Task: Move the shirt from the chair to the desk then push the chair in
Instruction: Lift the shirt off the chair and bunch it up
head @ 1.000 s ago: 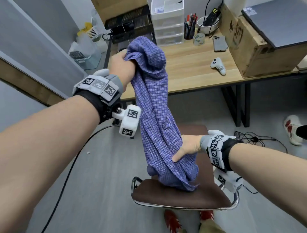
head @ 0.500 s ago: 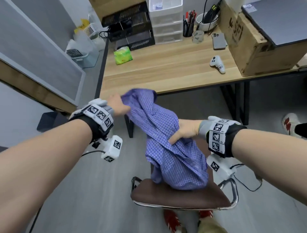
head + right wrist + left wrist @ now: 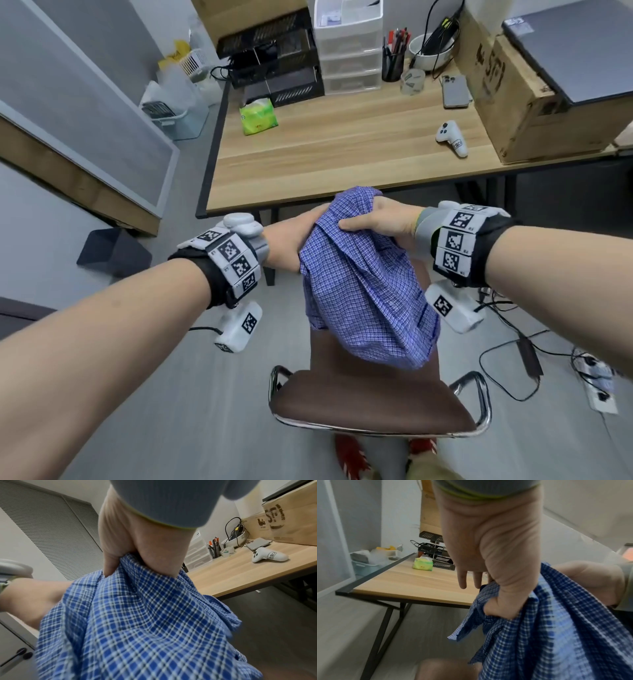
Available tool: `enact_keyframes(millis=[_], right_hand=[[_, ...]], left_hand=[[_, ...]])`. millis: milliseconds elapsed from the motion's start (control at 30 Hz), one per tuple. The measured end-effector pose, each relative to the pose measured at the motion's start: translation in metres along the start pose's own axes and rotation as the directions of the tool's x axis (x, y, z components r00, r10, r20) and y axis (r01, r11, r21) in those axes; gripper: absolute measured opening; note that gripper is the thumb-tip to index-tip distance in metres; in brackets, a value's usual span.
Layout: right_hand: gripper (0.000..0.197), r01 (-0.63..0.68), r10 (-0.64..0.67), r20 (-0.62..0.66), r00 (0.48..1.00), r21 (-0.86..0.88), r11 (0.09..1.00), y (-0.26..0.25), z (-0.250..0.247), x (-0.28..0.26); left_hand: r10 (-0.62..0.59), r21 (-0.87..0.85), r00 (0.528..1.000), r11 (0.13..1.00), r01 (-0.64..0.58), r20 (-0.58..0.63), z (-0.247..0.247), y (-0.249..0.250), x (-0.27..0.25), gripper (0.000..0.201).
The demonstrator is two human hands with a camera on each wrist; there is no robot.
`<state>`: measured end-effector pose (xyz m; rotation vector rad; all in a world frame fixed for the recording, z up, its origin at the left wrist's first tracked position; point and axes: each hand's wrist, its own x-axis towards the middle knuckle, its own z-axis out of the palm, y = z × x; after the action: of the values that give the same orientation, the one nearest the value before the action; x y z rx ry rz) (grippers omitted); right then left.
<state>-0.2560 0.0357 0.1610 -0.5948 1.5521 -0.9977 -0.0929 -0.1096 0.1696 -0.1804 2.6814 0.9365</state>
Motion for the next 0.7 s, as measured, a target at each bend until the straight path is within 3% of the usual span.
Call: enact_keyframes(millis=[167,233,300,367,433,567,700], right_hand=[[0.035,0.026,-0.026,0.007,1.0,0.053,0.998,0.001,0.001,-0.001],[0.018,0.066,-0.068,0.023,0.997,0.094,0.993,-0.001,0.004,-0.001],[0.009,0.094,-0.1,0.041,0.994,0.144,0.985,-0.004,0.007,-0.001],[0.009,0.104,-0.115,0.053,0.992,0.175,0.979,-0.007,0.008,0.0],[0.009,0.112,-0.122,0.043,0.992,0.186,0.976,-0.009,0.008,0.001],[0.027,0.123,-0.119,-0.032,0.992,0.196,0.973,-0.01,0.01,0.003],[0.059,0.181,-0.172,-0.116,0.978,0.074,0.981,-0.006,0.004,0.012]], left_hand=[[0.023,-0.122,0.996,0.993,-0.012,0.088,0.004,0.001,0.004,0.148],[-0.036,-0.179,0.998,0.983,0.046,0.054,0.004,0.004,0.005,0.15],[-0.101,-0.152,0.993,0.984,0.091,-0.057,0.004,0.008,0.006,0.147],[-0.115,-0.104,0.971,0.99,0.094,-0.212,0.003,0.012,0.007,0.136],[-0.105,-0.081,0.956,0.993,0.086,-0.275,0.002,0.016,0.008,0.113],[-0.199,-0.015,0.943,0.979,0.202,-0.269,-0.002,0.017,0.01,0.048],[-0.269,-0.1,0.931,0.963,0.251,-0.249,-0.005,0.014,0.007,0.031]])
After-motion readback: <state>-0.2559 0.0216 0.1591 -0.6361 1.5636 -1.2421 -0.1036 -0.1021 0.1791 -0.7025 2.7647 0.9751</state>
